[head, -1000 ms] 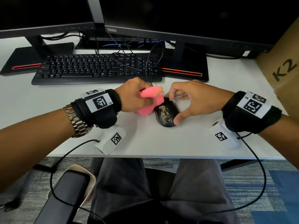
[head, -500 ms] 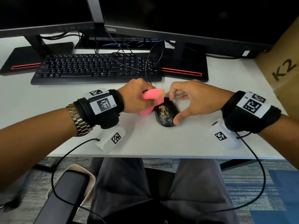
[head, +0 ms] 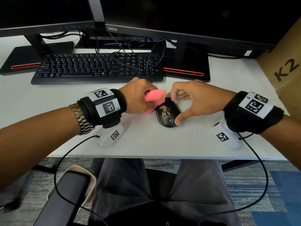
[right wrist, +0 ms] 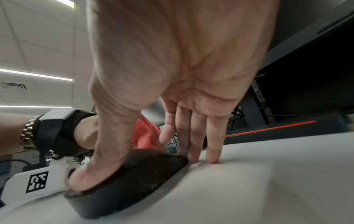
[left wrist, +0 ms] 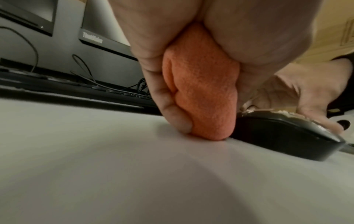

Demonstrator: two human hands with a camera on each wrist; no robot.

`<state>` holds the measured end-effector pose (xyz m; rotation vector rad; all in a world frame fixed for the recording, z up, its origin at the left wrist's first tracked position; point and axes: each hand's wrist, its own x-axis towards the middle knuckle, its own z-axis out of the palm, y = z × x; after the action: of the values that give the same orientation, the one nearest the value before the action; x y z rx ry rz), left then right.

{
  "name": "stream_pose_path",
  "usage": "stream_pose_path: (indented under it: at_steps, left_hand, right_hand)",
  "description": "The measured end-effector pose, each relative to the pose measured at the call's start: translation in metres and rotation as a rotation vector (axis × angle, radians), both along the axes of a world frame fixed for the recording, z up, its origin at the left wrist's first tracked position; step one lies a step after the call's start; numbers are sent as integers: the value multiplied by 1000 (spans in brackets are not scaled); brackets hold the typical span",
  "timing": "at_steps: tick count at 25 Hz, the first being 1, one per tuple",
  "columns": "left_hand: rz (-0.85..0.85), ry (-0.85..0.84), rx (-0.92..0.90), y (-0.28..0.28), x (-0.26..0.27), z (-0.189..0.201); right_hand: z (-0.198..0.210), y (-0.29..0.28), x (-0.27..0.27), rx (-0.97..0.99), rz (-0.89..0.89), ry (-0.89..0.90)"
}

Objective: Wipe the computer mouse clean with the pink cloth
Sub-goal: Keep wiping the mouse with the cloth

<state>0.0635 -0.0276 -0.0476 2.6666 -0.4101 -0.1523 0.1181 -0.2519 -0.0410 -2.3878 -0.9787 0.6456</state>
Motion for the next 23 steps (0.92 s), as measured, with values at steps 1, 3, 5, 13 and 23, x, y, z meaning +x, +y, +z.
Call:
stream_pose_path:
  at_steps: [1,3,5,13,23]
  left_hand:
    - [-21,-16,-6,-1,0,1]
    - [-51,-42,4,-3,0,1]
    - [-59,-52,20,-2,0,1]
    - [-31,-27,-72,2,-7,4]
    - [195,56,-201,10,10,-9]
  right_hand:
    - [0,0,0,1,2,-2]
    - [-1,0,0,1,9,-8]
    - [0,0,0,-2,11,-11]
    - [0,1,0,6,4,3]
    - [-2,0,1,6,1,-26]
